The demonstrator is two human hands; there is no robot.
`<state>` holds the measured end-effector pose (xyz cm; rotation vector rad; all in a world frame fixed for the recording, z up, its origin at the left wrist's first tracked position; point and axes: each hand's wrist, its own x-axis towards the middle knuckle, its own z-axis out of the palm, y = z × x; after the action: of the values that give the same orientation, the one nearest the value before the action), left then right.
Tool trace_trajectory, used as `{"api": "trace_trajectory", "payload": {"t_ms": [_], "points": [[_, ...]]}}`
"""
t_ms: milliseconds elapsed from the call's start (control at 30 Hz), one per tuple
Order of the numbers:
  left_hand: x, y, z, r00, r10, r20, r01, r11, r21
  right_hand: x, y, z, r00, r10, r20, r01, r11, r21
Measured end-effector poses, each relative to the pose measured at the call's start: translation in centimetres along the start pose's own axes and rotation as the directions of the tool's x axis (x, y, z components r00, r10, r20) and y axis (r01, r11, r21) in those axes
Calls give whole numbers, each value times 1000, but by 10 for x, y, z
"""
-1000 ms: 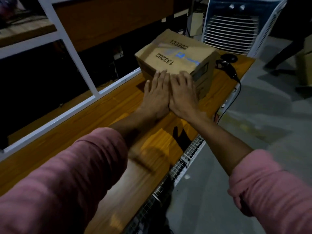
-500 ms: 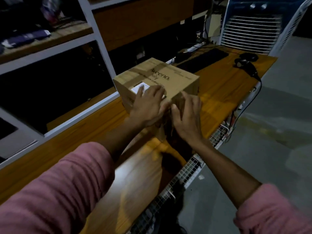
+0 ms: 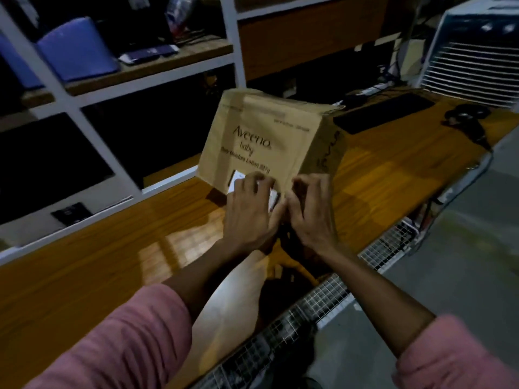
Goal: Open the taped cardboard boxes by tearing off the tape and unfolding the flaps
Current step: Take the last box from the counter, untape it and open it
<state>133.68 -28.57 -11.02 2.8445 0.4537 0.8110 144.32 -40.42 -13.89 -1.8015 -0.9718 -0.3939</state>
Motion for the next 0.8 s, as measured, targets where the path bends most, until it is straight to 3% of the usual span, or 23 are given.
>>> {"api": "trace_trajectory", "payload": {"t_ms": [100, 200, 400, 533, 633, 733, 800], "points": [[-21, -17, -18, 990, -66, -126, 57, 996, -76, -8, -22, 8, 995, 54, -85, -47, 996, 81], [-16, -35, -41, 963, -41, -265, 55, 998, 44, -8, -38, 11, 981, 149, -122, -133, 983, 131], [-7, -55, -67, 995, -84, -58, 95, 969, 230, 4, -62, 4, 958, 264, 110, -283, 931, 230], [-15, -44, -77, 992, -118, -53, 128, 938, 321, 18, -68, 2, 921, 296, 254, -348, 918, 193], [-21, -46, -92, 988, -79, -129, 120, 929, 351, 35, -68, 5, 883, 316, 346, -395, 899, 187], [-25, -62, -120, 965, -235, -120, 263, 887, 379, 50, -72, 15, 817, 280, 504, -434, 874, 219], [-34, -83, -141, 880, -469, -78, 452, 774, 443, 55, -81, 27, 789, 230, 570, -413, 885, 215]]}}
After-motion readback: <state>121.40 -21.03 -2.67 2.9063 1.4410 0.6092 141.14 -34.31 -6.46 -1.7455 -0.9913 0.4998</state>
